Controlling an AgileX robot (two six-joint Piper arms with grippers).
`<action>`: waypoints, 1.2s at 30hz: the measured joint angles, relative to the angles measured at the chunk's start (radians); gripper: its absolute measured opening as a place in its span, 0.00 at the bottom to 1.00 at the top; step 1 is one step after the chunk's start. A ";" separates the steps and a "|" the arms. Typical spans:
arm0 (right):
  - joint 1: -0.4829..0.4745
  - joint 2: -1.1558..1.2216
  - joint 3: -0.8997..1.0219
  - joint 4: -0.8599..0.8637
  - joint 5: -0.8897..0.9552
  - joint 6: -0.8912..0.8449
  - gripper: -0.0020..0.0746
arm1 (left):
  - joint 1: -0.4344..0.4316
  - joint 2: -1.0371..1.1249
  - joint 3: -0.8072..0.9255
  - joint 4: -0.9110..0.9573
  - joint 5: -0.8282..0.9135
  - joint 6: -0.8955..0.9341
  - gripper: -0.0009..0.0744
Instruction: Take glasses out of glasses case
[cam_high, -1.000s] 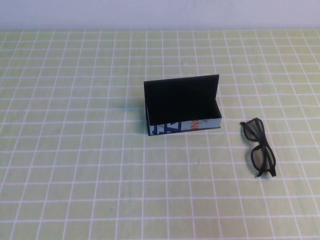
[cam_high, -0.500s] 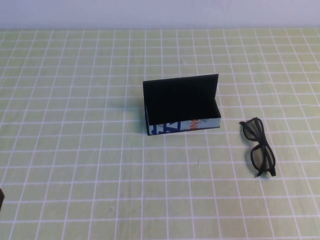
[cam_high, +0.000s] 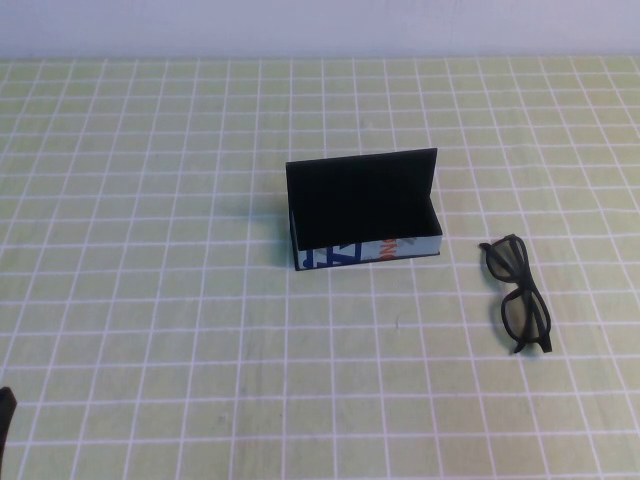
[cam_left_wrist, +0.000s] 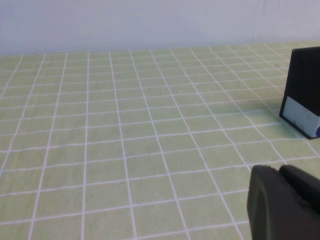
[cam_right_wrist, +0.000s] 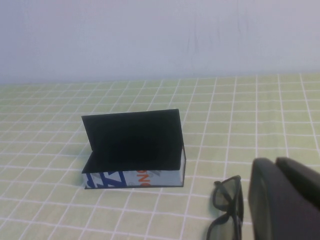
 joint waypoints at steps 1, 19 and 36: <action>0.000 0.000 0.000 0.000 0.000 0.000 0.01 | 0.000 0.000 0.000 0.000 0.000 0.000 0.01; -0.144 -0.301 0.365 -0.093 -0.234 -0.015 0.00 | 0.000 0.000 0.000 0.000 0.002 0.000 0.01; -0.148 -0.329 0.389 -0.077 -0.123 -0.015 0.00 | 0.000 0.000 0.000 0.000 0.002 0.000 0.01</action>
